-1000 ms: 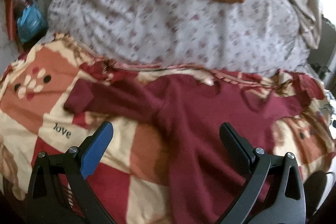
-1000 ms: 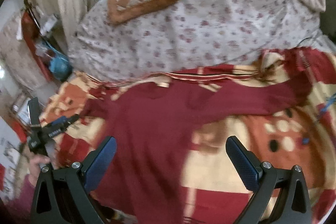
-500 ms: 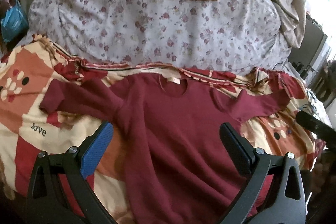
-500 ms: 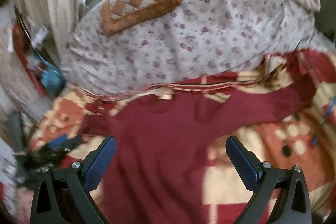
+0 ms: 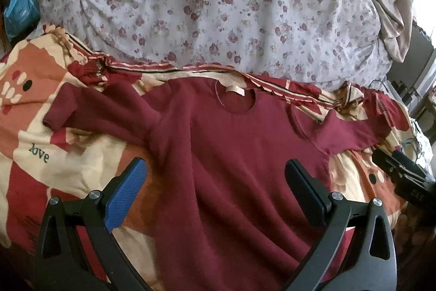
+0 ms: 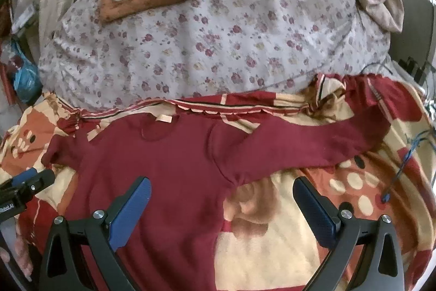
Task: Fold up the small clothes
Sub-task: 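Position both tools over the spread dark red sweater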
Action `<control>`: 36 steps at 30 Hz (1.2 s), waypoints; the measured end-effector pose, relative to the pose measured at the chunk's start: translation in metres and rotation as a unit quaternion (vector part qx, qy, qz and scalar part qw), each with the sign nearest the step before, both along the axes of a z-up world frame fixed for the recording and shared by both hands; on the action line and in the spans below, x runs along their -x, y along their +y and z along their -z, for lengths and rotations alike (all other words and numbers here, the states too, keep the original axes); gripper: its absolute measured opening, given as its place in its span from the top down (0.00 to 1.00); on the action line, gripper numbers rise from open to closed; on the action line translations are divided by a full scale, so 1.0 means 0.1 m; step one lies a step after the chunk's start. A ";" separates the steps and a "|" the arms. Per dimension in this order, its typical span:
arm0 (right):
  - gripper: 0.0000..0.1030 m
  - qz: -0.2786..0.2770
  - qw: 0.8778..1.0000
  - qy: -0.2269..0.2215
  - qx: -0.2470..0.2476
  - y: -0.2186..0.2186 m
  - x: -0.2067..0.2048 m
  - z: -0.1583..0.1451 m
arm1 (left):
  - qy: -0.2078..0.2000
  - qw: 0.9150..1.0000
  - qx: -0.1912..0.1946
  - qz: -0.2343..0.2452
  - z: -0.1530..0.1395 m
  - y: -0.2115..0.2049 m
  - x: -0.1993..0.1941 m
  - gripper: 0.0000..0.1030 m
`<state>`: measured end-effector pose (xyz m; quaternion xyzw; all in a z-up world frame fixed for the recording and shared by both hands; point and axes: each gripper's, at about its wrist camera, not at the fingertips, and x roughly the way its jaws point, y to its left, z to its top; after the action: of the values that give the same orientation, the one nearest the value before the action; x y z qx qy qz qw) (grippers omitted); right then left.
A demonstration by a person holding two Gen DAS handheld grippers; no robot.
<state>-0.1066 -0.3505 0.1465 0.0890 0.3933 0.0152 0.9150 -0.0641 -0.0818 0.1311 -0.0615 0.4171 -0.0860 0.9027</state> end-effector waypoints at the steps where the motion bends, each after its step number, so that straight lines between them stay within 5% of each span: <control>1: 0.00 0.004 1.000 0.001 -0.005 -0.02 0.00 0.02 | 0.000 1.000 -0.002 0.000 0.01 -0.02 -0.01 0.02; 9: 0.00 0.007 1.000 0.017 -0.025 -0.04 -0.04 0.16 | 0.000 1.000 -0.014 0.015 0.05 -0.09 -0.04 0.01; 36: 0.00 -0.043 0.998 0.049 -0.006 0.56 -0.41 0.54 | 0.018 0.997 -0.025 -0.065 0.46 0.48 -0.29 0.02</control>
<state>-0.0654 -0.2945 0.0926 0.0784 0.4409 0.0527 0.8926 -0.0349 -0.0336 0.0851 -0.0675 0.4307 -0.0154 0.8998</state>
